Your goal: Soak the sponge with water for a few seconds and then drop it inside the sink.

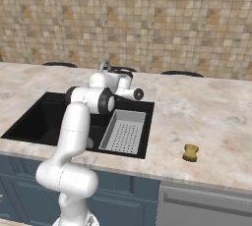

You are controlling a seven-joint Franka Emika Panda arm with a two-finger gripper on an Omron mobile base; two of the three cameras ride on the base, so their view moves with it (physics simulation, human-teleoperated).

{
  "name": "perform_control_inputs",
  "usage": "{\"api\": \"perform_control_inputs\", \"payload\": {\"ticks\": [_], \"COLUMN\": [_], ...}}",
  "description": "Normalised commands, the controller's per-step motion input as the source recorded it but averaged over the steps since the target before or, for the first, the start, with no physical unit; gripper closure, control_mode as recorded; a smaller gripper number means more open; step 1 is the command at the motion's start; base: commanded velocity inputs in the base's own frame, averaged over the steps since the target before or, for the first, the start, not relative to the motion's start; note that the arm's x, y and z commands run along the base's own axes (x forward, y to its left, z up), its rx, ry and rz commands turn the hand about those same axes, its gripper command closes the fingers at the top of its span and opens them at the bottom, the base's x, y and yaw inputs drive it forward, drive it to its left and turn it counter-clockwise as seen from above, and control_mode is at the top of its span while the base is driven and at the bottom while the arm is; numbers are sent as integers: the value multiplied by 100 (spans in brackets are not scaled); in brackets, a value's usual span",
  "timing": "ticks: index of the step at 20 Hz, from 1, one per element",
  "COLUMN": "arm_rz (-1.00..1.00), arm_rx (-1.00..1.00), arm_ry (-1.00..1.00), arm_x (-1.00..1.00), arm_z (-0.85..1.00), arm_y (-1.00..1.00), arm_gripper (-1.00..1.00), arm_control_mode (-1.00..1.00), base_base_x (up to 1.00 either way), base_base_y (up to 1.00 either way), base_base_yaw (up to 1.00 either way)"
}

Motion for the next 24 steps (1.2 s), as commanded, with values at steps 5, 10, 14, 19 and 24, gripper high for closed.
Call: {"api": "perform_control_inputs", "payload": {"ticks": [5, 10, 14, 19, 24], "arm_rz": [-5, -4, -4, -4, -4], "arm_rx": [0, 0, 0, 0, 0], "arm_ry": [0, 0, 0, 3, 6], "arm_x": [8, 9, 11, 12, 9], "arm_z": [-48, -50, -54, -57, -60], "arm_y": [-44, -46, -48, -52, -54], "arm_gripper": [-100, -100, -100, -100, -100], "arm_control_mode": [-100, -100, -100, -100, -100], "base_base_x": [0, 0, 0, 0, 0], "base_base_y": [0, 0, 0, 0, 0], "base_base_yaw": [0, 0, 0, 0, 0]}}
